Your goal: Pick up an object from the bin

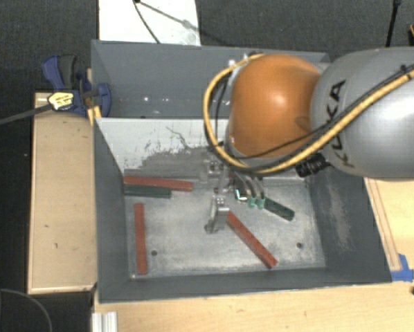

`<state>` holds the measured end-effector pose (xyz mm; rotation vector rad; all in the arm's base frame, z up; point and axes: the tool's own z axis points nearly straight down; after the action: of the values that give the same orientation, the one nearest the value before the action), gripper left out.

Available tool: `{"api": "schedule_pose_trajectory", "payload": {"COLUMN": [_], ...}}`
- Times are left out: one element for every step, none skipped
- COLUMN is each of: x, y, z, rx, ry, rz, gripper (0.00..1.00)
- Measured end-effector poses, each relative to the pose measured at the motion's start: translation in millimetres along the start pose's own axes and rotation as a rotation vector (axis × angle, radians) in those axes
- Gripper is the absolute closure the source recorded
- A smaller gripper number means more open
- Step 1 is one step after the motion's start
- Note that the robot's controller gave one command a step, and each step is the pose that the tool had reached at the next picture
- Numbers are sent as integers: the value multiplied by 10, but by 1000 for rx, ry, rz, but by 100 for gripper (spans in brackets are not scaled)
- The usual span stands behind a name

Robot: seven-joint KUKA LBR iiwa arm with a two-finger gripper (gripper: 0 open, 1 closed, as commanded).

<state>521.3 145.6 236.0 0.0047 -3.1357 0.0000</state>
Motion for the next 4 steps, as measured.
{"api": "schedule_pose_trajectory", "payload": {"x": [-332,-215,-275,-283], "y": [-689,-1260,-1137,-1136], "z": [887,1668,1646,1634], "rx": [3,1,0,0], "ry": [-1,-3,-10,-10], "rz": [34,-380,-150,-146], "gripper": [0,0,0,100]}}
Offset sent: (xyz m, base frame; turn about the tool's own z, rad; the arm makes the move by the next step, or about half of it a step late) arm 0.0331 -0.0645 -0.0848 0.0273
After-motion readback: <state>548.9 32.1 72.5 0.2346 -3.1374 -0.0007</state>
